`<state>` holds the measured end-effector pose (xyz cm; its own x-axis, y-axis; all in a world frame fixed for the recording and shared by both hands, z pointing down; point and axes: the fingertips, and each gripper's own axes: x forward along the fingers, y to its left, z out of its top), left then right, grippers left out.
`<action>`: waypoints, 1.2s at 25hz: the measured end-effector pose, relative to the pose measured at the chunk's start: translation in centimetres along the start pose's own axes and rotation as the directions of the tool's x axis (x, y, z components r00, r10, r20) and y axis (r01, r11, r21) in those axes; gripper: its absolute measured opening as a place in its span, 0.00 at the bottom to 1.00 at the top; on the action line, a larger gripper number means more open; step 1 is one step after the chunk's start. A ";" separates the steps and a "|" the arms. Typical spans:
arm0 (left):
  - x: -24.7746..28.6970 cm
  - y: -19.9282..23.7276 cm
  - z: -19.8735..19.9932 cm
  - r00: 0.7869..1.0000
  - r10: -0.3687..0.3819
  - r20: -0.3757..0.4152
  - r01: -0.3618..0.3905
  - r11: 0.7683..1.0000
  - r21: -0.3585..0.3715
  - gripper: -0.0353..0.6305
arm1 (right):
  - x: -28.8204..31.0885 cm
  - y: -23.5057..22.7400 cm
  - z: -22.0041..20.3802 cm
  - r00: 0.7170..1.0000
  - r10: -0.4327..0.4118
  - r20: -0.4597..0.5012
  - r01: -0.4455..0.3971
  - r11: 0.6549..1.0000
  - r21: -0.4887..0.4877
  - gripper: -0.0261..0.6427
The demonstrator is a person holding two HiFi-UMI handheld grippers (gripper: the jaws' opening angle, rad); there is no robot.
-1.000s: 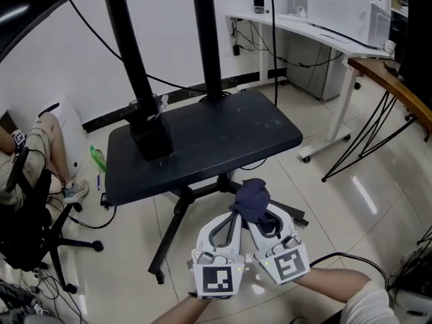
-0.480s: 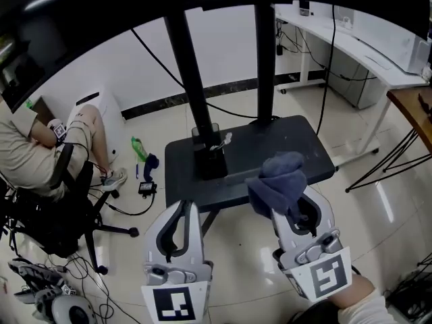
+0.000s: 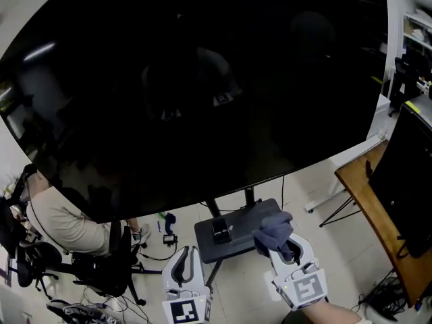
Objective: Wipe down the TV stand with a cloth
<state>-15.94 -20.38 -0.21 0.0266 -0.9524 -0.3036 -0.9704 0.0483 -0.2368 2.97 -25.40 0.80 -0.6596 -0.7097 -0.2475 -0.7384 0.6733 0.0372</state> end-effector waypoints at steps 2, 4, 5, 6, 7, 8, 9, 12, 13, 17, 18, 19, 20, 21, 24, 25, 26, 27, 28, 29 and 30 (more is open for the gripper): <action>-0.3 1.2 6.8 1.000 0.020 -0.018 -0.020 1.000 0.003 0.24 | -0.9 2.0 6.1 0.998 0.023 -0.060 -0.022 1.000 0.022 0.18; -0.6 2.2 13.7 0.999 0.033 -0.041 -0.032 0.999 0.006 0.24 | -1.1 3.0 12.7 0.999 0.035 0.015 -0.035 0.999 -0.020 0.18; -0.8 2.6 16.8 0.998 0.031 -0.061 -0.030 1.000 0.009 0.24 | -1.1 3.4 15.7 0.998 0.045 0.047 -0.044 0.998 -0.037 0.18; -1.0 2.9 19.6 0.996 0.020 -0.090 -0.019 1.000 0.012 0.24 | -1.1 4.0 18.4 0.997 0.053 0.060 -0.051 0.998 -0.045 0.18; -1.3 3.0 21.9 0.992 0.000 -0.129 0.002 1.000 0.015 0.24 | -1.1 4.7 20.8 0.997 0.056 0.054 -0.053 0.998 -0.044 0.18; -1.6 3.0 23.9 0.986 -0.025 -0.165 0.028 0.999 0.016 0.24 | -1.3 5.6 22.8 0.998 0.051 0.027 -0.050 0.998 -0.034 0.18; -2.1 3.1 25.7 0.982 -0.046 -0.183 0.050 0.999 0.015 0.24 | -1.5 6.5 24.6 0.999 0.042 -0.005 -0.042 0.999 -0.025 0.18; -4.1 4.3 30.1 0.983 -0.069 -0.169 0.072 0.997 0.010 0.24 | -2.9 9.1 29.0 1.000 0.022 -0.002 -0.023 0.999 -0.033 0.18; -4.9 4.7 31.4 0.988 -0.071 -0.141 0.073 0.997 0.007 0.24 | -3.4 9.6 30.2 0.999 0.027 0.045 -0.024 0.998 -0.053 0.18; -7.9 5.1 36.4 0.997 -0.050 0.058 0.049 0.999 0.010 0.24 | -7.0 11.4 32.7 0.999 0.019 0.031 -0.018 1.000 -0.024 0.18; -8.8 4.7 37.1 0.997 -0.051 0.059 0.051 0.999 0.014 0.24 | -8.4 11.8 33.2 1.000 0.009 -0.010 -0.009 1.000 0.009 0.18; -9.9 4.0 37.9 0.997 -0.054 0.056 0.053 0.998 0.020 0.24 | -9.7 12.1 33.8 1.000 0.008 -0.028 -0.007 1.000 0.026 0.18; -11.0 3.3 38.9 0.997 -0.055 0.059 0.053 0.998 0.027 0.24 | -11.1 12.3 34.6 1.000 0.014 -0.019 -0.014 1.000 0.021 0.18; -12.3 2.4 40.0 0.996 -0.053 0.067 0.051 0.998 0.032 0.24 | -12.4 12.5 35.4 1.000 0.023 0.009 -0.023 1.000 -0.001 0.18; -16.0 -0.2 42.6 0.996 -0.044 0.076 0.042 0.999 0.030 0.24 | -16.7 12.7 37.4 0.997 0.049 0.053 -0.048 0.999 -0.022 0.18; -17.2 -1.1 43.2 0.996 -0.043 0.072 0.042 0.999 0.024 0.24 | -18.2 12.6 37.9 0.995 0.060 0.076 -0.058 0.998 -0.027 0.18; -18.3 -2.0 43.8 0.997 -0.040 0.070 0.039 0.999 0.018 0.24 | -19.6 12.3 38.3 0.993 0.068 0.101 -0.065 0.997 -0.033 0.18; -19.4 -2.9 44.3 0.997 -0.034 0.071 0.033 0.999 0.013 0.24 | -21.1 12.1 38.6 0.991 0.072 0.111 -0.069 0.997 -0.035 0.18; -20.4 -3.7 44.9 0.997 -0.027 0.075 0.026 1.000 0.009 0.24 | -22.5 12.0 38.9 0.992 0.072 0.100 -0.069 0.997 -0.029 0.18; -21.3 -4.4 45.6 0.997 -0.021 0.080 0.021 1.000 0.007 0.24 | -23.9 12.0 39.0 0.996 0.069 0.061 -0.068 0.998 -0.015 0.18; -22.1 -5.1 46.1 0.996 -0.017 0.084 0.016 1.000 0.008 0.24 | -25.1 12.0 38.9 0.998 0.065 0.009 -0.065 0.998 0.005 0.18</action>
<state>-0.51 14.32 -34.80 0.0632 -0.9246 -0.3756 -0.9679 0.0349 -0.2488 16.08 8.59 -30.24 -0.7045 -0.6628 -0.2537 -0.6935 0.7188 0.0481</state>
